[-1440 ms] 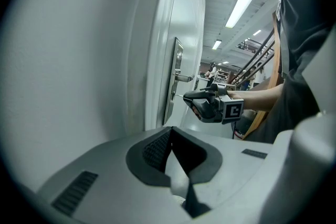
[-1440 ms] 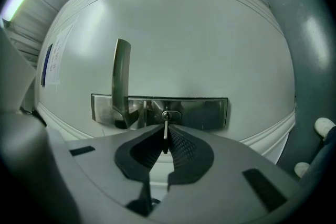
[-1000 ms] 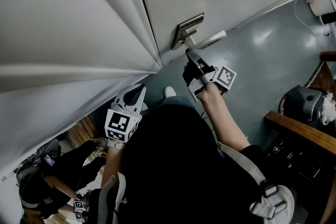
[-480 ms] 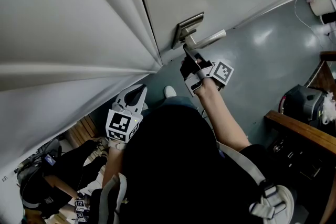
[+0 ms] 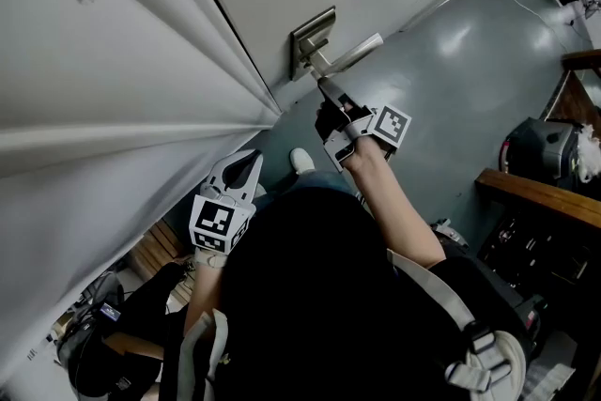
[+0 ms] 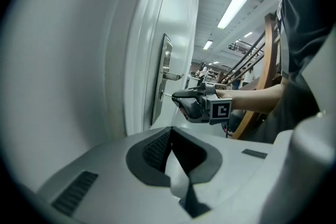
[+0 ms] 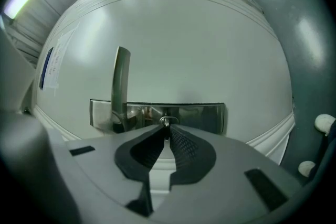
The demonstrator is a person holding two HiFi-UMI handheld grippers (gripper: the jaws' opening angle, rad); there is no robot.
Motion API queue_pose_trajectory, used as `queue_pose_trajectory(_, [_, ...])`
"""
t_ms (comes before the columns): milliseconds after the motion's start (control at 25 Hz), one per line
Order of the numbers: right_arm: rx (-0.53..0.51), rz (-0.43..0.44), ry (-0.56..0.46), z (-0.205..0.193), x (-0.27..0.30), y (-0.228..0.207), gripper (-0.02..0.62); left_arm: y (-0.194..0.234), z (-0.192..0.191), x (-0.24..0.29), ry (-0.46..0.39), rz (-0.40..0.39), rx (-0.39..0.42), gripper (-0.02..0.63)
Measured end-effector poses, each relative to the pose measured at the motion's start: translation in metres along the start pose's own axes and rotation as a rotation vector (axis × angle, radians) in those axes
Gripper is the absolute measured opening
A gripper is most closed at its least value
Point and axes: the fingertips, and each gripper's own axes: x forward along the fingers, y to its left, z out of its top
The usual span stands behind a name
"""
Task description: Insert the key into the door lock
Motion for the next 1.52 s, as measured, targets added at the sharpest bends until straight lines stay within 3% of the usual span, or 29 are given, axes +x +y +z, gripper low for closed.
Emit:
queue_pose_trajectory(240, [-0.015, -0.03, -0.07, 0.003, -0.038, -0.005, 0.032, -0.011, 0.004, 0.008, 0.008, -0.093, 0.035, 0.008])
queue_pose_trajectory(480, [-0.165, -0.031, -0.072, -0.005, -0.07, 0.01, 0.029, -0.023, 0.01, 0.017, 0.013, -0.18, 0.076, 0.008])
queue_pose_trajectory(600, [-0.294, -0.034, -0.046, -0.014, -0.08, 0.029, 0.021, -0.028, 0.018, 0.02, 0.001, -0.212, 0.095, 0.008])
queue_pose_trajectory(1240, [-1.095, -0.245, -0.001, -0.04, -0.121, 0.119, 0.018, -0.052, 0.077, 0.018, -0.1, -0.335, 0.173, 0.008])
queue_pose_trajectory(1520, [-1.3, -0.307, 0.001, -0.058, -0.123, 0.15, 0.018, -0.057, 0.106, 0.006, -0.157, -0.344, 0.197, 0.008])
